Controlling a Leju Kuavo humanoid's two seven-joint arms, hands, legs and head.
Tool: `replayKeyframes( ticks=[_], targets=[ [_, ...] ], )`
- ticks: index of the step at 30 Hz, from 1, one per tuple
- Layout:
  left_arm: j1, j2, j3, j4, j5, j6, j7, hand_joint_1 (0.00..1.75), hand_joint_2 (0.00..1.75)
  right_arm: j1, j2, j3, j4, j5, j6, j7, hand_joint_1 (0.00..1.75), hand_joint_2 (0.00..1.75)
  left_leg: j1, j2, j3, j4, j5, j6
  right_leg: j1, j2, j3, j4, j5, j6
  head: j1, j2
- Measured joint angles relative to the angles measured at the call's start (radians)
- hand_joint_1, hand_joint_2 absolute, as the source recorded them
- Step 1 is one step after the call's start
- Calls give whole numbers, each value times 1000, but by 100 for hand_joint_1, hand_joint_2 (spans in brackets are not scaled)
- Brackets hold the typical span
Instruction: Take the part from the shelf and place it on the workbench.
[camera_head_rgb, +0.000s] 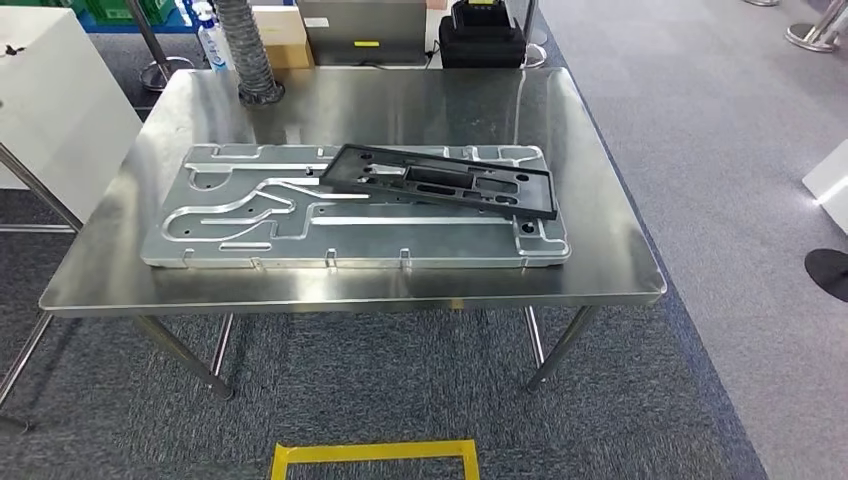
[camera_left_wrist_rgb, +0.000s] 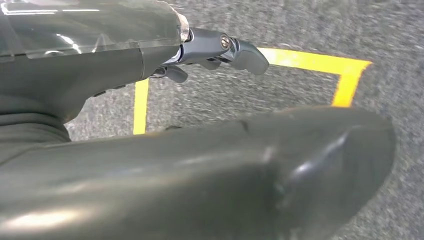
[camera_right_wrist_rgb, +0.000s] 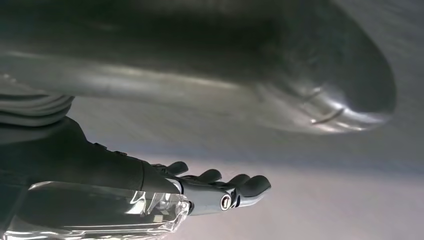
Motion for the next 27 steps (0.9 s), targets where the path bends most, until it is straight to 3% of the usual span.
replayKeyframes(
  ticks=[1,2,3,4,6,8,9,10,12,13,14,16,17,18,19,20,21,22,24,25,27],
  targets=[
    [1,-3,0,0,-1,0,0,0,0,-3,3,-2,23,3,22,36,0,0,0,1,-16,1,12,1,-3,0,-15,67,-49,5,0,0],
    [2,-5,0,0,-1,0,1,0,0,-5,7,-4,43,4,36,60,0,0,0,1,-32,3,24,-1,-5,0,-24,126,-77,10,0,0],
    [3,-7,0,0,-2,0,1,0,0,-7,10,-5,58,5,48,75,0,0,0,2,-48,5,35,-3,-8,0,-22,162,-79,14,0,0],
    [3,-9,0,0,-4,0,3,0,0,-9,13,-7,70,5,65,91,0,0,1,3,-65,9,45,-7,-11,0,-2,163,-58,17,0,0],
    [2,-13,0,0,-11,0,8,0,0,-16,18,-11,89,3,126,146,0,0,3,4,-94,20,62,-15,-17,0,91,59,-6,19,0,0],
    [2,-17,0,0,-22,-1,16,0,0,-24,25,-17,101,-3,204,212,0,0,3,3,-113,31,76,-27,-16,1,196,-93,-6,12,0,0],
    [1,-18,0,0,-28,-3,18,0,0,-28,31,-22,106,-7,238,241,0,0,2,3,-117,33,84,-34,-13,2,224,-139,-17,6,0,0],
    [1,-18,0,0,-34,-5,21,0,0,-30,37,-28,111,-12,269,268,0,0,2,3,-119,33,92,-42,-8,3,231,-158,-23,-2,0,0],
    [2,-19,0,0,-46,-12,26,0,0,-33,52,-40,123,-17,329,324,0,0,5,2,-127,34,97,-55,-7,0,215,-159,-8,-22,0,0],
    [2,-19,0,1,-52,-17,27,0,0,-35,59,-44,127,-16,361,349,0,0,7,1,-137,50,75,-60,-7,-2,203,-159,4,-33,0,0],
    [3,-20,0,1,-57,-22,28,0,0,-37,65,-46,130,-14,389,368,0,0,9,0,-150,83,33,-63,-7,-4,188,-161,18,-41,0,0],
    [2,-21,-1,1,-65,-30,25,0,0,-38,75,-50,134,-12,429,386,0,0,10,-1,-180,202,-76,-66,-2,-5,157,-159,42,-52,0,0],
    [2,-22,-2,1,-71,-32,24,0,0,-38,80,-53,136,-12,439,386,0,0,10,-1,-189,266,-109,-67,1,-5,140,-157,54,-53,0,0],
    [0,-22,-2,1,-78,-33,23,0,0,-38,84,-57,137,-13,447,385,0,0,10,-1,-189,312,-117,-67,4,-5,122,-154,66,-54,0,0],
    [-1,-22,-3,1,-87,-33,22,0,0,-38,86,-61,138,-17,453,381,0,0,10,-1,-173,328,-101,-65,7,-5,105,-150,77,-53,0,0],
    [-2,-22,-6,1,-98,-33,23,0,0,-38,88,-66,140,-21,458,376,0,0,9,-1,-141,308,-71,-61,10,-5,87,-145,87,-53,0,0],
    [-3,-22,-9,1,-109,-33,23,0,0,-38,89,-73,140,-27,461,371,0,0,7,-1,-91,254,-46,-55,11,-5,72,-139,97,-51,0,0],
    [-5,-22,-15,1,-121,-32,23,0,0,-38,91,-79,141,-34,464,367,0,0,4,-2,-30,175,-40,-47,14,-4,59,-133,105,-49,0,0],
    [-11,-22,-26,0,-140,-30,25,0,0,-38,94,-94,142,-46,466,364,0,0,-3,-2,61,35,-62,-34,16,-5,44,-125,121,-40,0,0],
    [-14,-23,-31,0,-147,-28,26,0,0,-38,96,-100,143,-50,466,366,0,0,-6,-2,79,1,-73,-28,16,-6,41,-124,130,-34,0,0],
    [-14,-24,-40,1,-157,-27,29,0,0,-36,96,-111,144,-53,467,371,0,0,-6,1,69,-10,-60,-15,12,-6,36,-125,142,-22,0,0]
  ],
)
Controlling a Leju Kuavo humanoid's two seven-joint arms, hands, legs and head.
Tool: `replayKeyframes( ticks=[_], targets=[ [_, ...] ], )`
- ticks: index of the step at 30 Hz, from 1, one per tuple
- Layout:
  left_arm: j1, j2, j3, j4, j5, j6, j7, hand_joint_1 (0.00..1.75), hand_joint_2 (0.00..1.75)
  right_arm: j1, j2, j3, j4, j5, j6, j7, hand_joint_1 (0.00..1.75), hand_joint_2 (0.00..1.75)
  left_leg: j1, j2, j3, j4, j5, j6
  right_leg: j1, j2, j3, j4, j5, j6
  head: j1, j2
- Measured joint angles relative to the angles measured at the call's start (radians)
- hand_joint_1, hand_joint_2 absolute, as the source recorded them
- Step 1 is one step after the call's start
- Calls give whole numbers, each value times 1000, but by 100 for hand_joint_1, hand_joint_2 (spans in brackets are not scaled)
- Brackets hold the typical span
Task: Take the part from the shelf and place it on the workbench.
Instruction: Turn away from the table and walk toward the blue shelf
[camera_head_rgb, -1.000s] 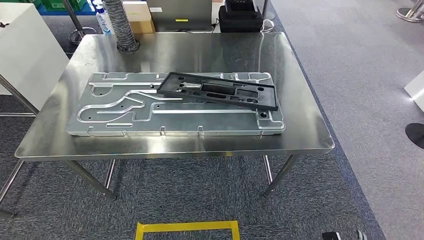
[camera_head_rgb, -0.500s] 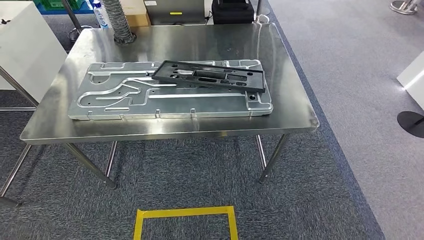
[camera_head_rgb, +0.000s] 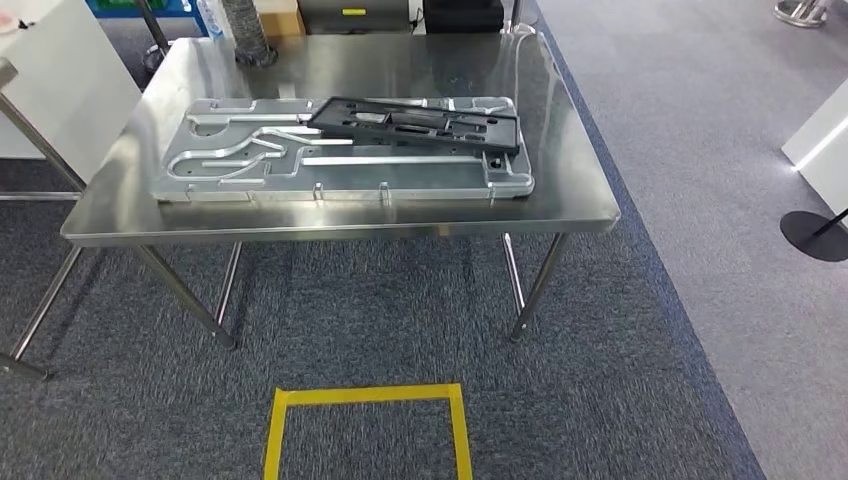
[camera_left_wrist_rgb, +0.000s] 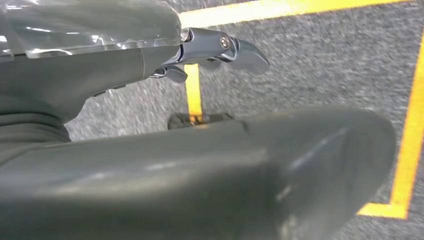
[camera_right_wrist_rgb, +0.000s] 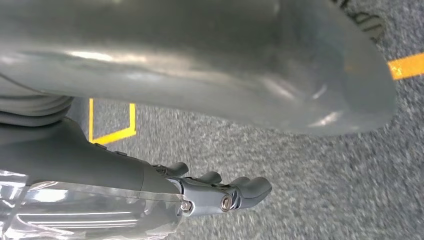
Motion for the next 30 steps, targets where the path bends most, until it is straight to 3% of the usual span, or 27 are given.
replayKeyframes(
  ticks=[1,2,4,5,6,7,8,9,10,12,13,15,16,18,20,21,22,23,24,26,27,28,30],
  targets=[
    [0,0,-5,0,-4,0,2,0,0,1,1,-4,1,0,1,4,0,0,2,2,-9,-1,12,8,-2,2,-7,10,-16,6,0,0],
    [0,0,-9,1,-6,0,4,0,0,2,2,-6,3,1,3,7,0,0,3,5,-22,-3,26,15,-4,4,-17,37,-53,12,0,0],
    [0,1,-13,1,-6,-3,6,0,0,2,5,-10,6,3,6,15,0,0,4,7,-53,-3,52,23,-11,6,-47,147,-163,23,0,0],
    [1,1,-13,1,-4,-5,6,0,0,2,6,-12,7,4,7,20,0,0,3,7,-71,-2,65,23,-14,6,-59,212,-202,28,0,0],
    [2,1,-13,1,0,-8,5,0,0,2,7,-14,8,6,7,26,0,0,3,7,-89,1,77,21,-16,6,-63,263,-215,32,0,0],
    [3,1,-13,1,4,-10,5,0,0,2,8,-16,8,10,7,31,0,0,3,8,-107,6,89,19,-18,5,-53,286,-202,35,0,0],
    [3,1,-12,1,9,-12,4,0,0,1,8,-16,8,15,8,35,0,0,3,8,-126,12,99,16,-20,5,-27,276,-172,36,0,0],
    [3,1,-12,1,14,-13,4,0,0,0,8,-16,8,20,9,38,0,0,4,8,-145,19,109,12,-22,5,18,230,-141,36,0,0],
    [3,1,-11,1,19,-14,5,0,0,-2,8,-16,8,24,12,41,0,0,4,8,-161,28,117,8,-24,6,77,157,-130,35,0,0],
    [2,1,-9,1,29,-14,11,0,0,-7,10,-16,8,29,19,47,0,0,2,8,-181,41,131,-3,-21,7,175,14,-150,26,0,0],
    [2,1,-7,1,32,-14,16,0,0,-10,12,-16,8,30,24,52,0,0,1,8,-186,44,138,-10,-18,8,197,-24,-165,19,0,0],
    [3,1,-2,1,37,-15,28,0,0,-14,16,-16,9,33,37,66,0,0,3,8,-191,44,152,-23,-15,6,189,-35,-157,2,0,0],
    [4,0,1,1,37,-16,33,0,0,-16,18,-16,10,35,43,72,0,0,5,6,-197,51,141,-29,-16,5,180,-36,-146,-7,0,0],
    [8,0,6,2,36,-18,40,0,0,-20,20,-17,11,38,52,83,0,0,8,2,-221,111,62,-38,-17,0,154,-38,-121,-22,0,0],
    [10,-3,10,2,34,-21,43,0,0,-22,21,-17,11,38,58,92,0,0,9,0,-252,239,-42,-44,-14,-1,121,-35,-96,-28,0,0],
    [10,-4,11,2,33,-22,43,0,0,-22,22,-17,11,38,60,96,0,0,9,0,-259,298,-64,-46,-12,-1,102,-33,-83,-28,0,0],
    [9,-4,12,2,32,-24,43,0,0,-22,23,-17,11,39,62,100,0,0,9,0,-256,337,-65,-47,-10,-2,82,-29,-71,-28,0,0],
    [9,-5,13,2,32,-25,42,0,0,-22,23,-17,11,39,65,102,0,0,9,0,-235,340,-41,-46,-9,-2,62,-24,-60,-26,0,0],
    [8,-5,14,2,31,-25,41,0,0,-22,24,-17,11,39,67,104,0,0,9,-1,-198,310,-11,-44,-9,-1,43,-17,-50,-24,0,0],
    [3,-5,14,2,31,-27,40,0,0,-23,26,-18,11,39,69,105,0,0,8,-2,-83,169,13,-36,-7,-1,12,-2,-33,-16,0,0],
    [0,-5,14,2,30,-28,39,0,0,-23,27,-18,11,39,70,105,0,0,6,-3,-32,93,1,-29,-6,-1,2,4,-25,-11,0,0],
    [-3,-5,14,2,30,-28,38,0,0,-24,27,-18,11,39,70,105,0,0,4,-3,0,38,-13,-23,-5,-2,-5,8,-16,-6,0,0],
    [-4,-6,15,2,30,-28,37,0,0,-23,27,-19,11,39,70,105,0,0,3,-3,8,3,-19,-8,-5,-3,-14,8,4,6,0,0]
  ],
)
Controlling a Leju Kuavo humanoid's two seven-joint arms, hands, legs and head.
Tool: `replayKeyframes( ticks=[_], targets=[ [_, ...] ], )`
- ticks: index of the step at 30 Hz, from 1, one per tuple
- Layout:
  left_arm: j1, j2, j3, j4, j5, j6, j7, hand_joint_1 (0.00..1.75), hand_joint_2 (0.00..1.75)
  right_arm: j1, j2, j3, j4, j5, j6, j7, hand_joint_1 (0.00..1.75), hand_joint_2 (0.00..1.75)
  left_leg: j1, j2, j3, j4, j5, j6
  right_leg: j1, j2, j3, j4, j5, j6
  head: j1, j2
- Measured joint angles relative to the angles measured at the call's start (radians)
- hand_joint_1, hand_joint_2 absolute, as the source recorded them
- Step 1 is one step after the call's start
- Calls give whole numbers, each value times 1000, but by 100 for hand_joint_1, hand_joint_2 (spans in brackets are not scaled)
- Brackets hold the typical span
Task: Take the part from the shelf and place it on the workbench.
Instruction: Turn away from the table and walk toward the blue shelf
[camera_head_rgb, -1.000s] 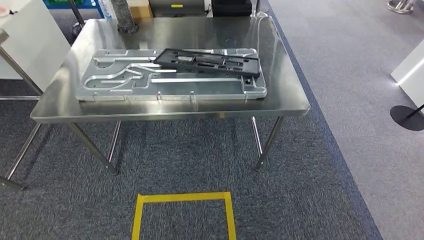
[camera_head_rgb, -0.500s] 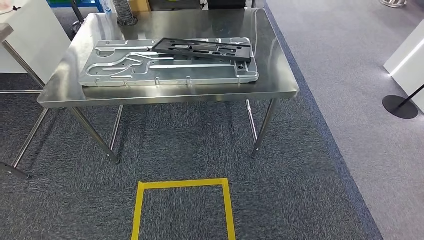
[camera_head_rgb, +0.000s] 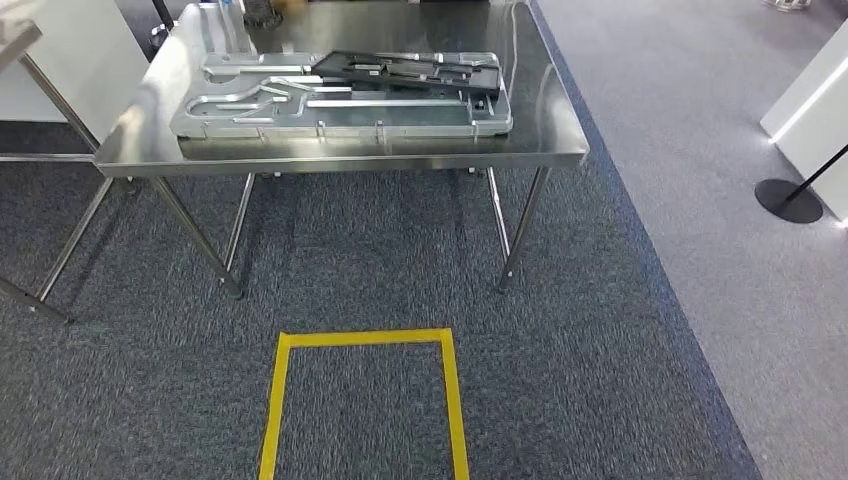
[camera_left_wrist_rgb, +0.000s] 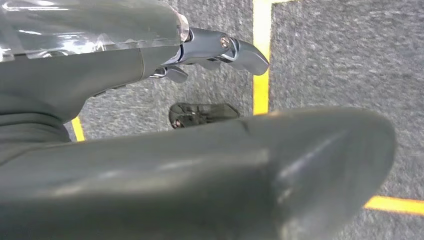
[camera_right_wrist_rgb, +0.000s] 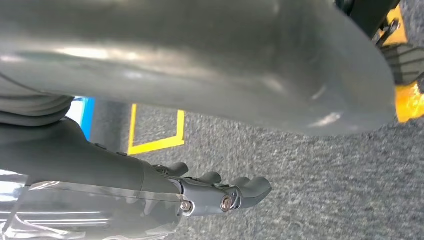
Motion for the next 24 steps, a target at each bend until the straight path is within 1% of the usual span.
replayKeyframes(
  ticks=[1,2,3,4,5,6,7,8,9,10,11,12,13,14,15,16,17,18,19,20,21,22,23,24],
  targets=[
    [1,-1,0,0,0,0,0,0,0,0,0,-1,0,1,1,-1,0,0,1,2,-9,2,10,7,-2,2,-5,4,-5,6,0,0],
    [2,-1,1,0,1,1,1,0,0,1,-1,-1,0,1,2,-3,0,0,2,5,-19,1,21,15,-4,4,-12,19,-28,12,0,0],
    [2,-2,1,1,1,1,2,0,0,2,-1,-2,0,2,3,-5,0,0,2,7,-32,1,34,22,-6,5,-23,56,-72,18,0,0],
    [3,-1,2,1,1,2,3,0,0,2,0,-2,1,2,4,-6,0,0,1,9,-46,1,46,27,-8,6,-37,110,-128,23,0,0],
    [3,-1,3,1,1,3,4,0,0,2,0,-2,1,3,4,-8,0,0,0,9,-61,2,57,30,-10,6,-50,175,-178,27,0,0],
    [3,-1,4,1,1,3,4,0,0,2,0,-2,2,4,5,-10,0,0,-2,9,-78,4,70,31,-11,6,-59,238,-208,30,0,0],
    [4,-1,5,1,1,4,5,0,0,2,0,-2,2,4,5,-12,0,0,-4,9,-95,7,81,30,-11,6,-56,276,-211,31,0,0],
    [4,-1,6,1,1,5,5,0,0,1,0,-2,2,6,6,-15,0,0,-4,9,-112,12,92,29,-11,6,-38,283,-192,30,0,0],
    [4,-1,7,1,2,7,5,0,0,1,0,-2,2,8,7,-17,0,0,-5,9,-129,17,101,27,-11,6,-3,255,-162,27,0,0],
    [3,-1,8,1,2,9,4,0,0,0,0,-2,2,9,8,-19,0,0,-5,9,-143,22,108,25,-10,6,47,195,-138,23,0,0],
    [3,-2,9,1,3,11,3,0,0,-1,0,-2,2,11,9,-20,0,0,-7,8,-156,27,114,22,-7,6,107,115,-133,16,0,0],
    [3,-2,9,1,4,12,4,0,0,-3,-1,-2,2,12,10,-21,0,0,-8,8,-165,30,121,18,-5,6,157,39,-141,9,0,0],
    [3,-3,10,1,5,13,5,0,0,-4,-1,-2,2,13,12,-22,0,0,-9,9,-171,32,128,13,-1,5,192,-17,-154,3,0,0],
    [3,-3,12,1,5,14,6,0,0,-5,-1,-2,2,14,13,-22,0,0,-9,10,-175,32,135,7,2,5,208,-49,-165,-3,0,0],
    [3,-3,14,1,5,15,7,0,0,-6,-1,-2,2,14,14,-22,0,0,-8,10,-177,31,143,1,2,5,207,-59,-163,-9,0,0],
    [4,-3,16,1,5,16,8,0,0,-5,-2,-2,2,14,15,-22,0,0,-6,10,-180,33,144,-5,1,4,203,-61,-155,-16,0,0],
    [4,-3,18,1,5,17,8,0,0,-5,-2,-2,2,14,15,-22,0,0,-5,8,-187,46,131,-10,-1,3,198,-64,-147,-23,0,0],
    [5,-3,20,1,4,19,10,0,0,-5,-2,-2,2,14,16,-22,0,0,-3,5,-200,78,103,-15,-4,1,192,-67,-139,-30,0,0],
    [6,-3,22,1,4,20,11,0,0,-5,-2,-2,2,14,16,-23,0,0,-1,3,-219,130,63,-20,-4,-1,186,-67,-132,-34,0,0],
    [7,-3,23,1,4,22,12,0,0,-4,-2,-2,2,14,15,-25,0,0,1,2,-243,198,19,-24,-4,-1,178,-66,-126,-36,0,0],
    [8,-3,24,1,3,25,13,0,0,-3,-2,-2,2,14,13,-29,0,0,3,2,-263,264,-14,-27,-3,-2,170,-64,-121,-36,0,0],
    [9,-3,24,1,2,28,14,0,0,-3,-2,-2,2,14,10,-35,0,0,6,2,-272,307,-28,-31,-3,-1,162,-61,-117,-35,0,0],
    [10,-3,24,1,0,31,16,0,0,-2,-2,-3,2,14,5,-41,0,0,7,2,-264,314,-23,-33,-4,-1,155,-57,-114,-34,0,0],
    [10,-2,24,1,-2,34,17,0,0,-1,-1,-3,2,14,0,-46,0,0,9,2,-234,276,0,-35,-5,-1,148,-52,-112,-31,0,0]
  ],
)
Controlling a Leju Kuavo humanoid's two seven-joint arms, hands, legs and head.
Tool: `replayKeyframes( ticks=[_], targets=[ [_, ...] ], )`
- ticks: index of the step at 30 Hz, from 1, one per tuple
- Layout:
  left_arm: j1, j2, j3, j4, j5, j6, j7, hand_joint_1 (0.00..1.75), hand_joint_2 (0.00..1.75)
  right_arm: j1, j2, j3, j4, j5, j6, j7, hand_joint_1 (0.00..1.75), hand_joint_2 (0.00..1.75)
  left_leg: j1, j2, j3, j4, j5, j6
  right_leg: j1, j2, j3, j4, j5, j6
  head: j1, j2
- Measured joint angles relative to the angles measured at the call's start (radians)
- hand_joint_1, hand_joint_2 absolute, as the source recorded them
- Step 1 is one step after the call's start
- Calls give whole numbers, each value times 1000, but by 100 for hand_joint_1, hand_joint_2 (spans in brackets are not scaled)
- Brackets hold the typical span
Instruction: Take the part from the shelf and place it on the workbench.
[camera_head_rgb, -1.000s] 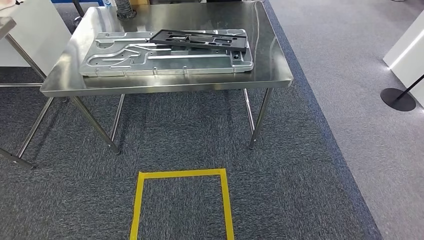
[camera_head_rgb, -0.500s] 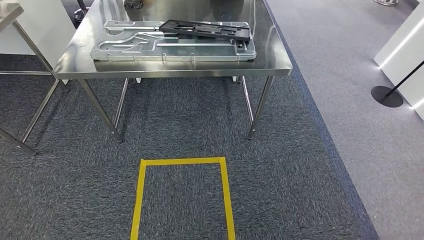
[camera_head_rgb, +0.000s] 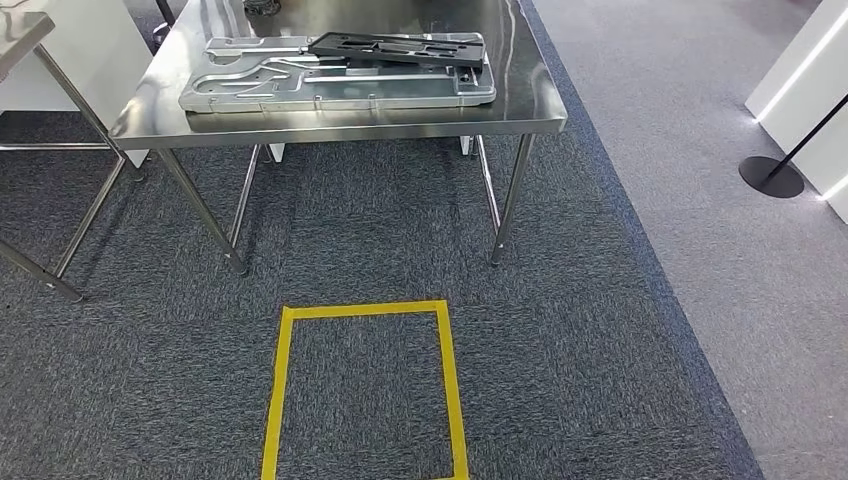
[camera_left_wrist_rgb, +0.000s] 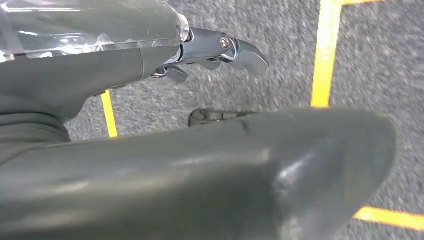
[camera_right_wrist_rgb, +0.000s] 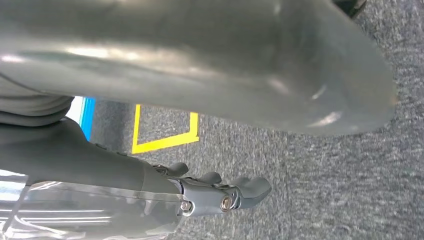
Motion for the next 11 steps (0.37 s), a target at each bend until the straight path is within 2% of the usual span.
replayKeyframes(
  ticks=[1,2,3,4,5,7,8,10,11],
  targets=[
    [0,0,0,0,-2,2,1,0,0,1,0,0,0,1,-8,-4,0,0,2,0,44,-68,30,0,-1,1,-5,6,0,3,0,0],
    [0,1,0,0,-4,3,1,0,0,1,1,0,0,2,-15,-6,0,44,2,-1,91,-141,49,1,-2,1,-12,13,0,7,0,0],
    [0,1,0,0,-6,4,2,0,0,1,1,0,0,3,-21,-7,0,87,1,-2,124,-198,63,5,-1,1,-17,19,-1,12,0,0],
    [0,1,0,0,-7,4,2,0,0,0,1,-1,0,3,-26,-7,0,131,-1,-3,141,-231,65,10,0,1,-21,23,-1,18,0,0],
    [0,1,0,0,-7,4,3,0,0,0,1,-1,0,4,-30,-7,0,175,-3,-4,144,-240,60,16,1,1,-24,26,0,23,0,0],
    [1,1,0,0,-8,4,4,0,0,-1,1,-2,0,4,-36,-6,0,175,-2,-4,137,-244,64,30,2,2,-27,31,0,34,0,0],
    [1,1,0,0,-9,4,5,0,0,-1,1,-3,0,4,-38,-5,0,175,-1,-4,135,-246,66,38,0,3,-32,43,-10,40,0,0],
    [0,1,1,0,-11,4,7,0,0,-1,1,-4,0,5,-38,-3,0,175,0,-2,130,-250,73,51,-3,5,-68,122,-62,49,0,0],
    [0,2,1,0,-12,3,8,0,0,0,1,-4,0,5,-38,-3,0,175,-1,-2,128,-250,74,53,-4,6,-81,149,-80,51,0,0]
  ],
)
